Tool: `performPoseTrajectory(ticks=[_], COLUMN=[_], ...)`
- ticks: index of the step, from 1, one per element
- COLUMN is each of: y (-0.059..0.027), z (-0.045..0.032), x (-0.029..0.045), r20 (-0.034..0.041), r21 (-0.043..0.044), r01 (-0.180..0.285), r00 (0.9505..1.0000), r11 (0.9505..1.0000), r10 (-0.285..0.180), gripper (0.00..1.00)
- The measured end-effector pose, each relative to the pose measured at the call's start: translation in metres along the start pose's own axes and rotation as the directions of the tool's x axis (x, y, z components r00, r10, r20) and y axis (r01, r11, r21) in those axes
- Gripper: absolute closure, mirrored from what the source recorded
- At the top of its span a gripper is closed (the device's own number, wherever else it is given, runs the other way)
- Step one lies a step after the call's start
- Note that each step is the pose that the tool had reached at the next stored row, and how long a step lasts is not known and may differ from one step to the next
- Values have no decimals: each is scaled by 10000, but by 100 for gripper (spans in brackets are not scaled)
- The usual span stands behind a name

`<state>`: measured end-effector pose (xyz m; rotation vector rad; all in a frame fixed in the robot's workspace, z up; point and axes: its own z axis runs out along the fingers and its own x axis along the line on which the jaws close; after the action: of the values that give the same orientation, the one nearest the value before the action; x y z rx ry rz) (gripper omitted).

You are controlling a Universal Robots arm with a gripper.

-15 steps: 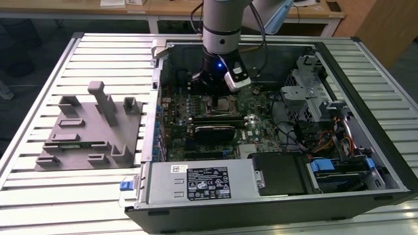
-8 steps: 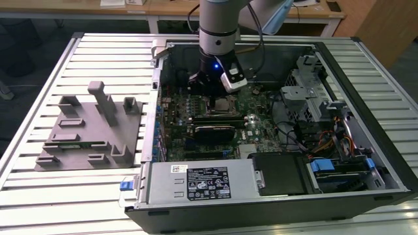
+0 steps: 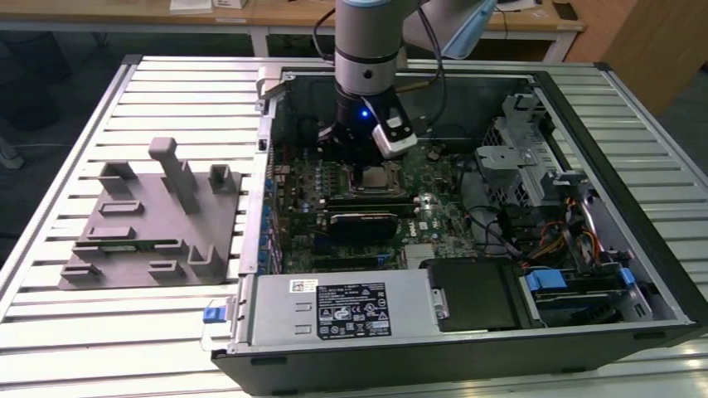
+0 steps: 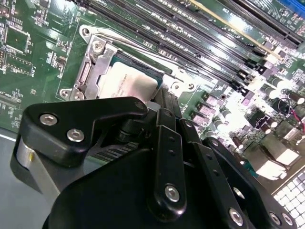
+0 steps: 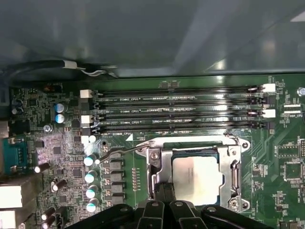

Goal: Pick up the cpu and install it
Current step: 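Close the cpu cover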

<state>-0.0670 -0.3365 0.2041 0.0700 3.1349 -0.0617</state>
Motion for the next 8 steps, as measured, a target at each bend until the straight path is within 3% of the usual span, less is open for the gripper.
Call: performPoseTrajectory(ticks=[2, 6, 8], y=[0, 0, 1], z=[0, 1, 2], x=[0, 0, 1], r20=[0, -10, -12], r21=[-16, -306, -358], r01=[10, 30, 31], r00=[10000, 10000, 10000], r11=[10000, 9995, 9994], r10=[-10, -31, -31], gripper=[89, 89, 89])
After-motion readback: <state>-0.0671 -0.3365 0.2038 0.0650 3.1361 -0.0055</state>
